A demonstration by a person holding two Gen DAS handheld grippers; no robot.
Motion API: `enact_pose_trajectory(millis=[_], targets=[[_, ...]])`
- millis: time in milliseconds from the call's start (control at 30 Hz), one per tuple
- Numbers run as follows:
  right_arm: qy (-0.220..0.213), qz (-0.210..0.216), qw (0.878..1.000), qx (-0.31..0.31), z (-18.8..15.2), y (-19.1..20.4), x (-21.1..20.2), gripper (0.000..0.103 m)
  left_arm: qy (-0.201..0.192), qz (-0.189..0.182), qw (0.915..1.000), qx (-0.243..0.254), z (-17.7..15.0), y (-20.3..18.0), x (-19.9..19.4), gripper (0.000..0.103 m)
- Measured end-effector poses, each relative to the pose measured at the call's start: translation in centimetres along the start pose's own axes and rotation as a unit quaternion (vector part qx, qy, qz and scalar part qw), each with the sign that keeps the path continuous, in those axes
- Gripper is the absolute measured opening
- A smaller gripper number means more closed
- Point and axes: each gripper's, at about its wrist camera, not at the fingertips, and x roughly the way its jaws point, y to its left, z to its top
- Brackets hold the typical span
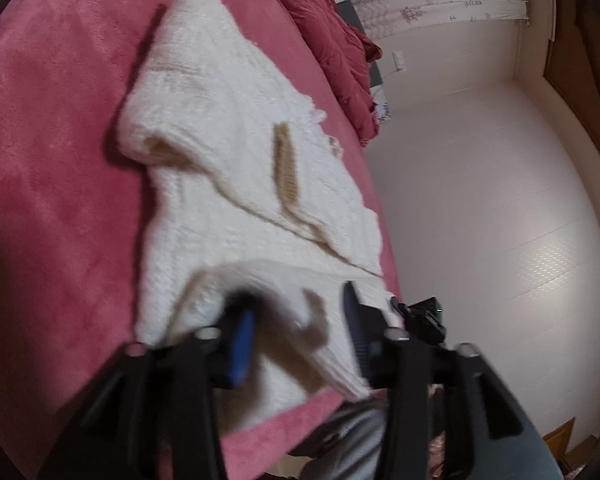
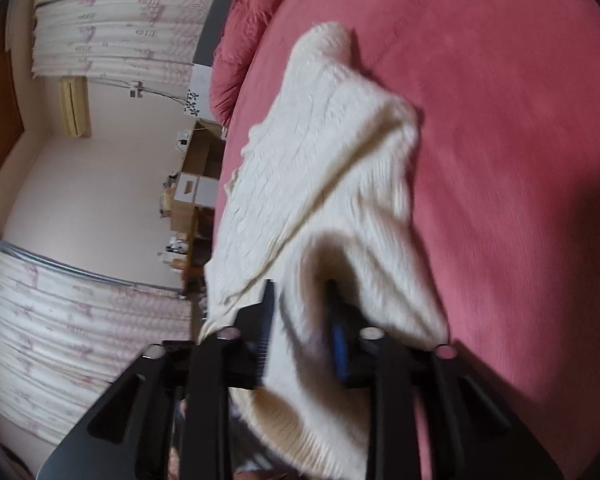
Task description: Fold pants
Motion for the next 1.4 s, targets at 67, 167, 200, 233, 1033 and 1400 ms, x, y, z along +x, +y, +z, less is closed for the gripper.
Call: enact_pose_trajectory(millis=[67, 167, 200, 233, 1033, 1400], targets=[[0.005, 0.009, 1.000, 0.001, -0.8, 0.5, -0.7, 0.045, 0.011, -0.011, 0.9998, 0.009, -0.3, -1.1, 0.0, 0.076], [0.034, -0.017, 0.999, -0.022, -1.7, 1.2, -1.7, 0.048, 0.041, -0.025, 0.9987, 0.020, -1.1, -2.8, 0.9, 0.079], [0.048, -0.028, 0.998, -0.026, -2.2, 1.4, -1.7, 0.048, 0.045, -0.020, 0.9985, 0.023, -1.4, -3.1, 1.1, 0.079], [0.067, -0.045, 0.996, -0.032, -2.9, 1.5, -1.5, 0.048, 0.052, -0.014, 0.9982, 0.026, -1.6, -3.3, 1.3, 0.079], [-0.064, 0.103, 0.992, -0.030, 7.9, 7.2, 1.0, 0.011, -0.046, -0.077, 0.9892, -0.116, 7.4, -3.1, 0.9, 0.007], [-0.138, 0.097, 0.981, 0.095, 12.4, -0.1, 6.1, 0.040, -0.119, -0.050, 0.9821, -0.137, 11.1, 3.2, 5.2, 0.046]])
